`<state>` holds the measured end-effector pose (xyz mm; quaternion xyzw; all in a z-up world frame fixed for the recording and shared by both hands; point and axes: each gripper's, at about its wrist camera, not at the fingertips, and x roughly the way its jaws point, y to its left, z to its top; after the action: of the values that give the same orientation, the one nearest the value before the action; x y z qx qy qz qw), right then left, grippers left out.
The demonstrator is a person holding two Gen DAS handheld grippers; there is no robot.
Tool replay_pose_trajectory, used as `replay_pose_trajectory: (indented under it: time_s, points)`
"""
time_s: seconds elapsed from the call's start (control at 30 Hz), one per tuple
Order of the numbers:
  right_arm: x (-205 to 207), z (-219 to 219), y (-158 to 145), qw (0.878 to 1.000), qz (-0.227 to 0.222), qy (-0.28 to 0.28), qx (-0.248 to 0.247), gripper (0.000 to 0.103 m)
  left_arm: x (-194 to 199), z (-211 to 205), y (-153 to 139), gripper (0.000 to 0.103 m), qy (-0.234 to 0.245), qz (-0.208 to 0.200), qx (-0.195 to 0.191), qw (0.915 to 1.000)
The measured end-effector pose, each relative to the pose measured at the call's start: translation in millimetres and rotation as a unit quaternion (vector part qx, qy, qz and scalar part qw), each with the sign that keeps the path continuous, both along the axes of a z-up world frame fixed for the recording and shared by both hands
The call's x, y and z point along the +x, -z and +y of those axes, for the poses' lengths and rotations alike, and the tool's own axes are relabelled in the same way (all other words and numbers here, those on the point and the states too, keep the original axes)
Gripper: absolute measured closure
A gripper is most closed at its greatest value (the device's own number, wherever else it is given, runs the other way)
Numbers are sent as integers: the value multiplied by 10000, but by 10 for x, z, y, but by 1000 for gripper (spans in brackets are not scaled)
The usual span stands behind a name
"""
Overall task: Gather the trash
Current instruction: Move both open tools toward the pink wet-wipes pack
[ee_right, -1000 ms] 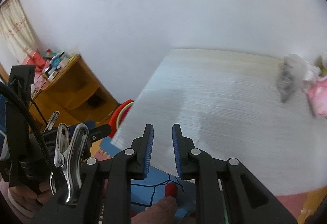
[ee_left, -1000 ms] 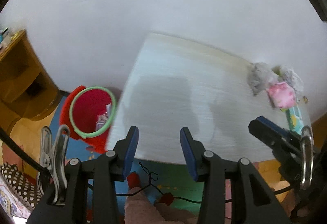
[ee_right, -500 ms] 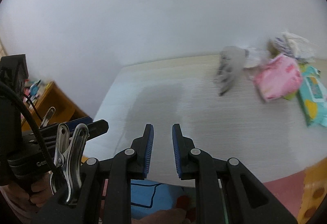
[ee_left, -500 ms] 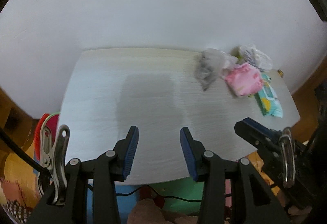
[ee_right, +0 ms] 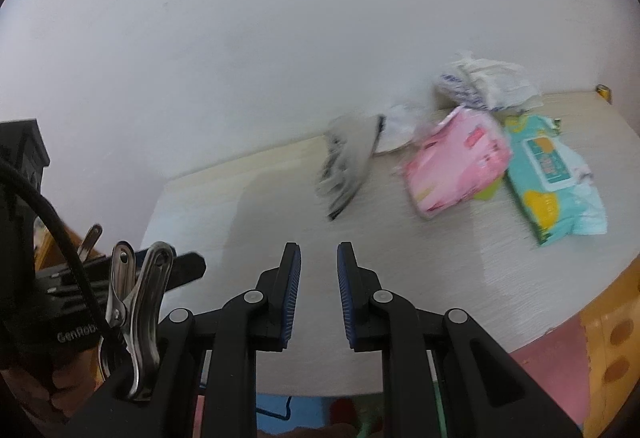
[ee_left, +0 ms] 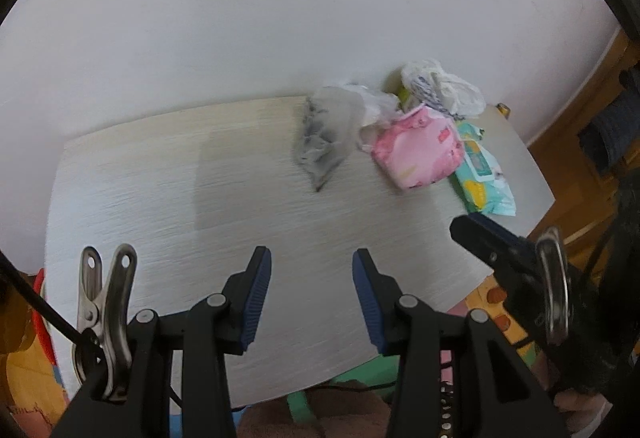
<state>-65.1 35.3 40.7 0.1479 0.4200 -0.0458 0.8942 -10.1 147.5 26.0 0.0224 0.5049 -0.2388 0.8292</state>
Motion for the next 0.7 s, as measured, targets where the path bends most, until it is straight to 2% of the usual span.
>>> replay_pose_trajectory:
  time_s: [0.2,0.37,0.43,0.7]
  points:
    - [136,-433,-13,9999,82,122,-64,83,89,-304,78,59,-135,91,-74,9998]
    - [260,-807,26,9997,207,-20,-150,82,173,-622,176,59,-350,173,-130,9992]
    - [318,-965,58,9994,267,-54,-189,75,210,-729,211,59,-462,174,-160,9987]
    - [631,-1498,224,9975,513,-292,-397,75,319,-1025,382,59,-943,228,-100,9952]
